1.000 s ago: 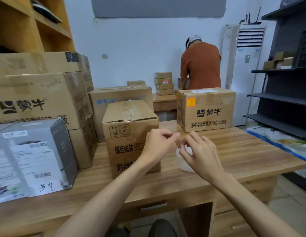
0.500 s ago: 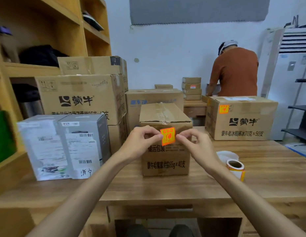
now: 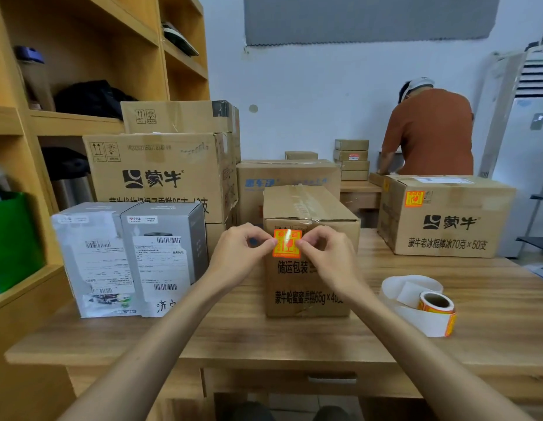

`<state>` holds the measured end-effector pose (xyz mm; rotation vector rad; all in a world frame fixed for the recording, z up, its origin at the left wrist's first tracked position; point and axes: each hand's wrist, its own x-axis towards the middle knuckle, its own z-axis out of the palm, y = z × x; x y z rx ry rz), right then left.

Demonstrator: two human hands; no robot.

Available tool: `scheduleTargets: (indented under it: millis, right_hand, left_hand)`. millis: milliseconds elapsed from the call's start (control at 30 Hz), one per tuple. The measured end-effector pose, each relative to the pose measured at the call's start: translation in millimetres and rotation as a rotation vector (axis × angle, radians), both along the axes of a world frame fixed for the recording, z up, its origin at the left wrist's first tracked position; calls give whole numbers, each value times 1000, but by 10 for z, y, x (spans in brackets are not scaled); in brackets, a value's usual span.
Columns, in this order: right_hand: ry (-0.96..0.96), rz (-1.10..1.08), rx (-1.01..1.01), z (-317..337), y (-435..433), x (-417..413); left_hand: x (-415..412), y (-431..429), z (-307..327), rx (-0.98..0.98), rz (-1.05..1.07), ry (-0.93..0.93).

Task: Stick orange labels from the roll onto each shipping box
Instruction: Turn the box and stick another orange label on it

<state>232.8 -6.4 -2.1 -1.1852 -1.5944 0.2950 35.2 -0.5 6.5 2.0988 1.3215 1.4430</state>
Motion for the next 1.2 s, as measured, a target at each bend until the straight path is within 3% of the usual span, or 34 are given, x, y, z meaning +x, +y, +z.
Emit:
scheduleTargets:
  millis: [267,933,1100,1200]
  right_hand:
    - [-136,-175,89,61,16,-126]
    - [-281,-304,170,-8,74,-237]
    - [-408,-380,334,24,90,-172]
    - [-476,-390,470,111,161,-65]
  left_hand:
    - [80,109,-8,45,167,29]
    - [106,112,2,109,365,202]
    - [44,115,20,154,367,224]
    - [-33,139,56,190,264,152]
